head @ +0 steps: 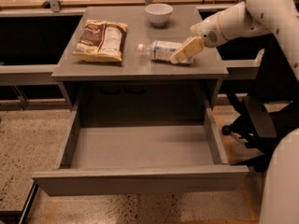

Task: Place blue plastic bottle into top drawer

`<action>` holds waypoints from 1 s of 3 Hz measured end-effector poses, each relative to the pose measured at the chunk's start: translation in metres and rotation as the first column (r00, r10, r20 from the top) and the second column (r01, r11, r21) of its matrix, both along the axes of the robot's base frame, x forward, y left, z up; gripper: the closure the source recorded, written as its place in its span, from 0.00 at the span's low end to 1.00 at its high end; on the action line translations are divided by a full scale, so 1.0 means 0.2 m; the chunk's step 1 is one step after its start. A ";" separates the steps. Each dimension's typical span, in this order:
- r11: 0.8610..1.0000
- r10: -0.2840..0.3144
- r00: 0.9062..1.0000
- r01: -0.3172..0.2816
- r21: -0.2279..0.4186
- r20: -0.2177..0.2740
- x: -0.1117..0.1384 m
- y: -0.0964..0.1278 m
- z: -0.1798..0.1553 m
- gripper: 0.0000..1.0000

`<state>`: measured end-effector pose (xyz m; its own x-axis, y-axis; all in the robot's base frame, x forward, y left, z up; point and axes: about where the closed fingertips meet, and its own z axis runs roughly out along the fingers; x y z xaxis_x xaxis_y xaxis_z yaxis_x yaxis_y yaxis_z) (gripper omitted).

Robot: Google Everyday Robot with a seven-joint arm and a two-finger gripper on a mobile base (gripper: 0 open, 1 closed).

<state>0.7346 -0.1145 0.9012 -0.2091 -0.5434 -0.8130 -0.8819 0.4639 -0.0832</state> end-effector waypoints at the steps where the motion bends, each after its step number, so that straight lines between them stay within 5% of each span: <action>1: 1.000 -0.005 1.000 0.006 0.019 -0.014 0.10 0.00 -0.10 0.00; 2: 1.000 -0.020 0.999 0.020 0.014 -0.036 0.17 -0.02 -0.19 0.00; 3: 0.999 -0.037 0.998 0.037 -0.001 -0.053 0.19 -0.07 -0.25 0.16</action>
Offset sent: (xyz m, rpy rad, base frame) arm 0.0528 -0.0207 -0.0537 0.0067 0.0545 -0.0490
